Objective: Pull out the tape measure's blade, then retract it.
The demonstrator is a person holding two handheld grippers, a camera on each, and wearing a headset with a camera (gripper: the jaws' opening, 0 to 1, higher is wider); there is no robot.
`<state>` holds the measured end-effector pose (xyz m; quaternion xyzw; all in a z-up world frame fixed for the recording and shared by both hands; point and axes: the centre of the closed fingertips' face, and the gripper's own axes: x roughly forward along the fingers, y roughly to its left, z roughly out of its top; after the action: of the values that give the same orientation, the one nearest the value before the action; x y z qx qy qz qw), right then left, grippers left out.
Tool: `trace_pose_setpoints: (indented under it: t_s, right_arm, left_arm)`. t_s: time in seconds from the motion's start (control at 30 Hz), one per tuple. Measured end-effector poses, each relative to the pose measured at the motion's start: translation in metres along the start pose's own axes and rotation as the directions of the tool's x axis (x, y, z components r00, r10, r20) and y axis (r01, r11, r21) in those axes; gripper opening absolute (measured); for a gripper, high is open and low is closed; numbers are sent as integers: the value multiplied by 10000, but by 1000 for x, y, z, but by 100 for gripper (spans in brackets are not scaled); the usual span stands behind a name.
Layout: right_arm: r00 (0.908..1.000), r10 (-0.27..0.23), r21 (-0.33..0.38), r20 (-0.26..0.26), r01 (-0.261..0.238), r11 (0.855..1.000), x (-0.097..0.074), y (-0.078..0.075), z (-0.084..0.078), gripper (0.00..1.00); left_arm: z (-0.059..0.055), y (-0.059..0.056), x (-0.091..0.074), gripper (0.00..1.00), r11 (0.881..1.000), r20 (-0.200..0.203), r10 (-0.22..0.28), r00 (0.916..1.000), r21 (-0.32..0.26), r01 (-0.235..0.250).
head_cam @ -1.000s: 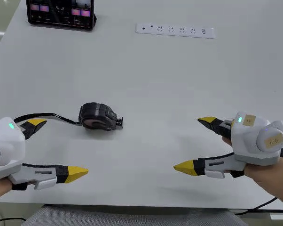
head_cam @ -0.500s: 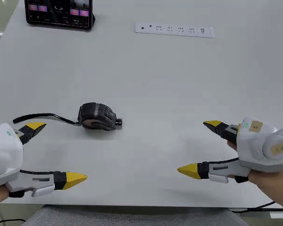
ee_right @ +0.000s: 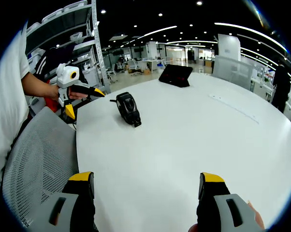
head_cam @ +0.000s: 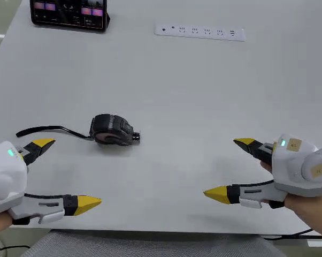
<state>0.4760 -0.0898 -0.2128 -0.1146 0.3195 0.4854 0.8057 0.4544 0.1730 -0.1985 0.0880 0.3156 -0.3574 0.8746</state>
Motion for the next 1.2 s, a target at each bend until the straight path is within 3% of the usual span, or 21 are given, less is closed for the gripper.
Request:
trace_pose_setpoints:
  t_s: [0.73,1.2]
  right_arm:
    - [9999,41,12,-105,-40,10000,-2,1,0,88]
    - [9999,49,41,-126,-48,10000,-4,2,-1,88]
  left_arm:
    - [-3,-1,0,99,9998,-85,-205,9998,1,205]
    - [-2,4,-4,98,9998,-49,54,10000,189,-53]
